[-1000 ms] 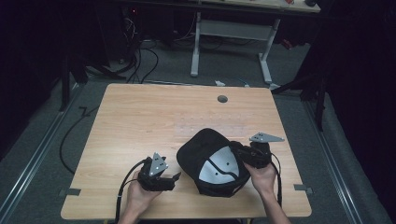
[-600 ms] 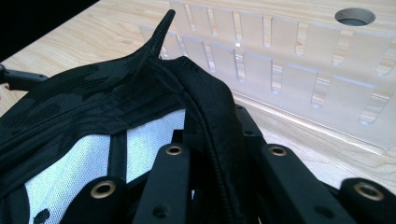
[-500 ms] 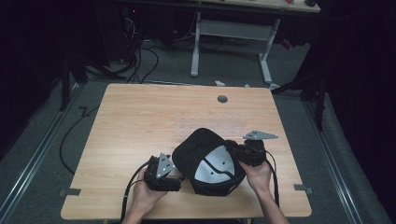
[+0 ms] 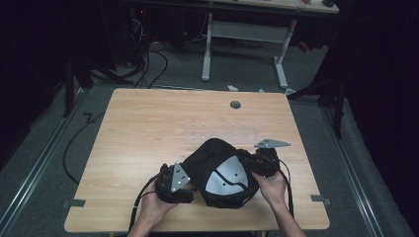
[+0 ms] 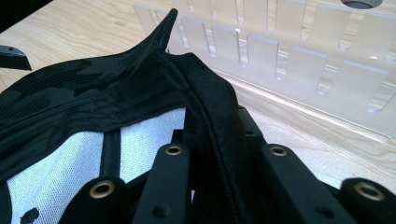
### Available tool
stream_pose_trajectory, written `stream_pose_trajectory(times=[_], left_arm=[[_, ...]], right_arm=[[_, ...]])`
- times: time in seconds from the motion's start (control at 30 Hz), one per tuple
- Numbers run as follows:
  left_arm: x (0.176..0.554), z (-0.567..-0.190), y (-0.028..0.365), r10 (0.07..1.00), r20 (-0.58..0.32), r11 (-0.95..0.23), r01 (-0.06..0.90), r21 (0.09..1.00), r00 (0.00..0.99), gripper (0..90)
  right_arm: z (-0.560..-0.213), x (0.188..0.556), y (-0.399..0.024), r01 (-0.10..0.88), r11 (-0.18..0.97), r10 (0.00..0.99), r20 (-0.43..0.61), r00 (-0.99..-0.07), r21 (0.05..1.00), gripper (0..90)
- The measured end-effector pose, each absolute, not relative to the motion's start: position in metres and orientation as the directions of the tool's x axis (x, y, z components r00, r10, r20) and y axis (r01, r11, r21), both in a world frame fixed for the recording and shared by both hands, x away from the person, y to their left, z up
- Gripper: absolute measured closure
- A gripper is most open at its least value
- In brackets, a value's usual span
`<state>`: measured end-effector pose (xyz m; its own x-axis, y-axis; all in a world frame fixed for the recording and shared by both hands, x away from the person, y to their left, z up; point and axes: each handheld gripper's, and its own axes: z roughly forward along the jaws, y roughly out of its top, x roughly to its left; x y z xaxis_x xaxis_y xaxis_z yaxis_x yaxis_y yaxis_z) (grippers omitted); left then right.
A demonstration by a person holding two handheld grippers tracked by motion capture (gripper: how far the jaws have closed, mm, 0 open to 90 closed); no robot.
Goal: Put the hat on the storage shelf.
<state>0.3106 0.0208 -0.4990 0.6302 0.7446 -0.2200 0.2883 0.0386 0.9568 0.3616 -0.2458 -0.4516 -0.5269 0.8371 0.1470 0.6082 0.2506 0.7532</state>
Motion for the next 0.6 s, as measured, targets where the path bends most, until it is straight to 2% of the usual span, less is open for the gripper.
stream_pose_trajectory(times=[0.27, 0.6], left_arm=[[0.3121, -0.4985, 0.0188, 0.744, -0.201, 0.018, 0.282, 0.959, 0.637, 24.5], [0.3118, -0.4981, 0.0166, 0.73, -0.168, -0.022, 0.27, 0.963, 0.662, 27.6]], right_arm=[[-0.4539, 0.3627, -0.2471, 0.623, 0.252, 0.838, 0.155, -0.524, 0.741, 79.2], [-0.4527, 0.3615, -0.249, 0.638, 0.249, 0.837, 0.169, -0.521, 0.729, 79.1]])
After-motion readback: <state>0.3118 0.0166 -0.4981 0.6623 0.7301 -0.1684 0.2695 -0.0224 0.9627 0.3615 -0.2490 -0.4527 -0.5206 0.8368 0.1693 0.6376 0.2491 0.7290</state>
